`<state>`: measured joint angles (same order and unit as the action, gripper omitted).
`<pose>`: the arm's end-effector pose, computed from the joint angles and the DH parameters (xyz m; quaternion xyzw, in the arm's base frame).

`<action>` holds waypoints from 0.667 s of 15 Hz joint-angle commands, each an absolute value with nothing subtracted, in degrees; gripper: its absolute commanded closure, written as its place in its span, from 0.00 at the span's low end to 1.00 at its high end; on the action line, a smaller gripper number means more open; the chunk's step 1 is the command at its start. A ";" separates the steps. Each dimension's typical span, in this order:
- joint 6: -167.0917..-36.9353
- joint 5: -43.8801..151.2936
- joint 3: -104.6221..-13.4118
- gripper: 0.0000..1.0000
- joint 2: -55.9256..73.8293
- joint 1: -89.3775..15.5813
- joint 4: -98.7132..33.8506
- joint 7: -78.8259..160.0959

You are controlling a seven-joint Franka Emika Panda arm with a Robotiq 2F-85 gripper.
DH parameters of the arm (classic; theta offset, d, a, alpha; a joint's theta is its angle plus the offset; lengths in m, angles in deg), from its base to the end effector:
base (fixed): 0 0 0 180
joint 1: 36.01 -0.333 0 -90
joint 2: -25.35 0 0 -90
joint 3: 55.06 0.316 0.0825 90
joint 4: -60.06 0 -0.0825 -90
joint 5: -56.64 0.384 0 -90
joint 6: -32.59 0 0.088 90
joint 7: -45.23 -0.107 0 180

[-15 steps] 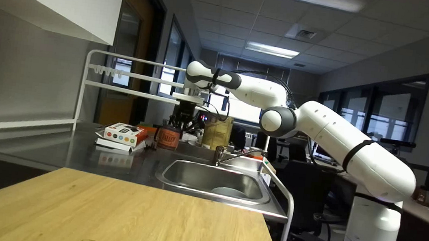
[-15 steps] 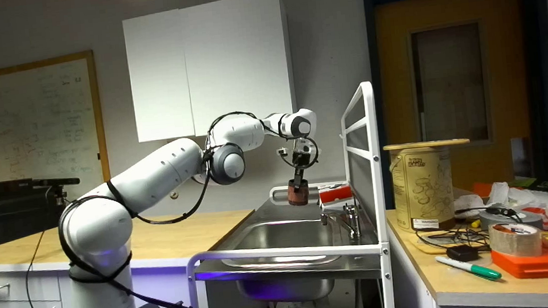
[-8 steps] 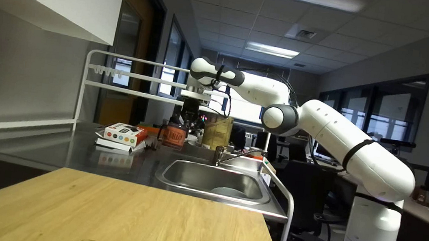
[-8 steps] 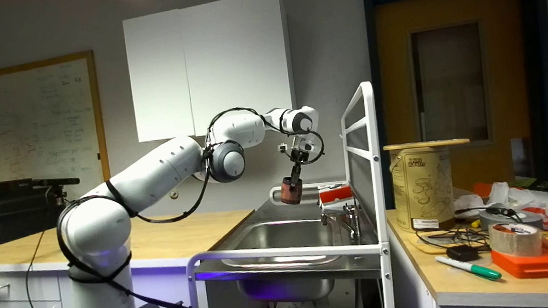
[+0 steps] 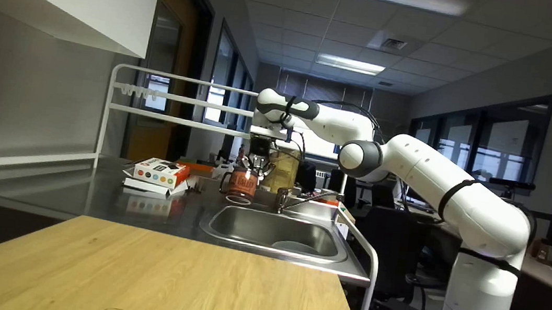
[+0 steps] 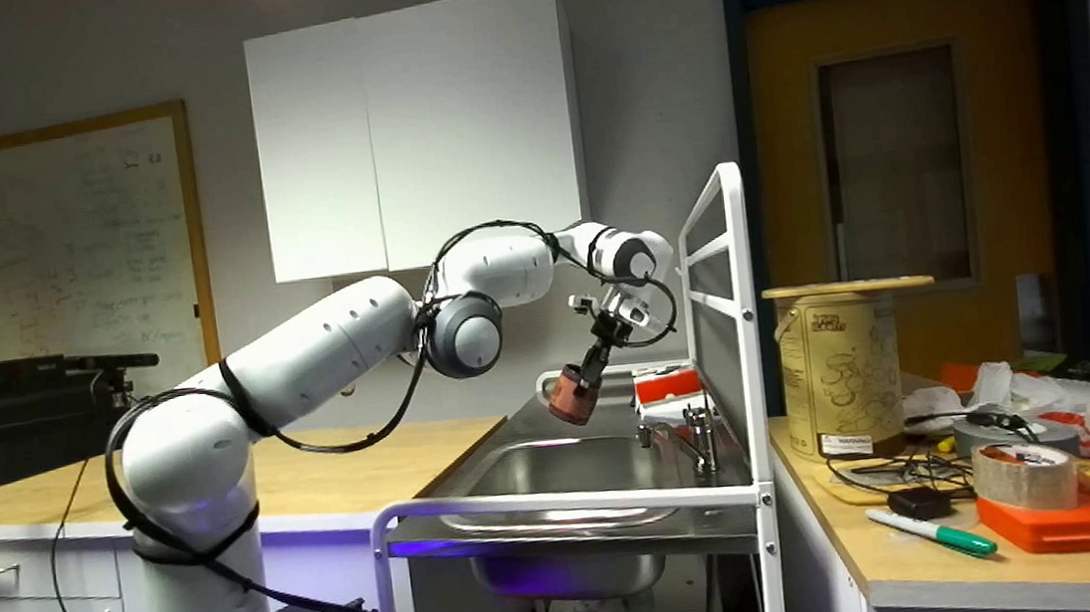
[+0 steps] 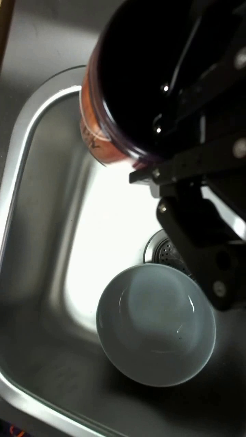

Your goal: Place the brown mug in the sink

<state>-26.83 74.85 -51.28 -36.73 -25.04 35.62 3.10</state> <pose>0.7223 -0.0768 0.3883 -0.8840 0.3658 0.2708 0.1068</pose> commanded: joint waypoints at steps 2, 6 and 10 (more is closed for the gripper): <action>-22.40 78.12 -49.56 0.95 -39.47 -21.77 37.90 0.62; -19.77 79.26 -50.53 0.96 -41.92 -21.09 36.92 -6.37; -20.86 76.46 -53.01 0.96 -44.01 -22.45 37.86 -17.68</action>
